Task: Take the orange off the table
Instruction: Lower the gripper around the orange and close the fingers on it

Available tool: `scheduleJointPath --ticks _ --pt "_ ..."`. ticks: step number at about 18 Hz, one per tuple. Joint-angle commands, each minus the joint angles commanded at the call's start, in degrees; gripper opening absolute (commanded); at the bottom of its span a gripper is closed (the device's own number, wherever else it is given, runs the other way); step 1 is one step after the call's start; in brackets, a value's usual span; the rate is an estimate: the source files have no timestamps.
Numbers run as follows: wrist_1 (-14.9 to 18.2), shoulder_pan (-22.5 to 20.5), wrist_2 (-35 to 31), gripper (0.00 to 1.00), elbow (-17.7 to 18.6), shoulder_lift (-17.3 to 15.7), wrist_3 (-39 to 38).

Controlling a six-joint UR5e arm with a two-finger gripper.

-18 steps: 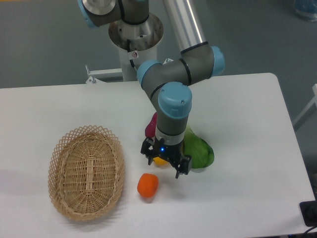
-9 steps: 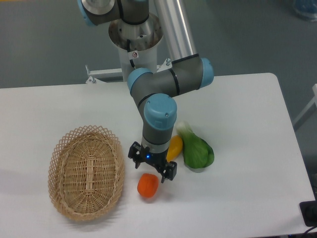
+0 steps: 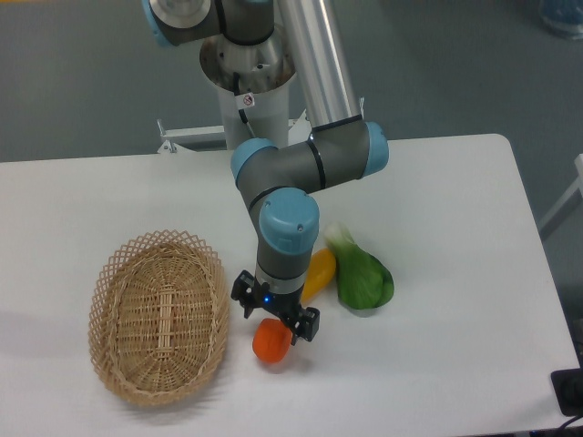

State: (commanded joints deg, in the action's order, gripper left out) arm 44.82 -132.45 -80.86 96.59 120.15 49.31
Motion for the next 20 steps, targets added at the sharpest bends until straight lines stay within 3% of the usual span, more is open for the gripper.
scheduleJointPath --ticks 6,11,16,20 --pt "-0.09 0.09 -0.09 0.91 -0.44 0.44 -0.62" --pt "0.00 0.18 -0.09 0.68 -0.35 0.27 -0.62" --pt "0.00 0.18 -1.40 0.57 -0.44 0.18 -0.62" --pt "0.00 0.18 -1.41 0.55 -0.53 0.00 -0.27"
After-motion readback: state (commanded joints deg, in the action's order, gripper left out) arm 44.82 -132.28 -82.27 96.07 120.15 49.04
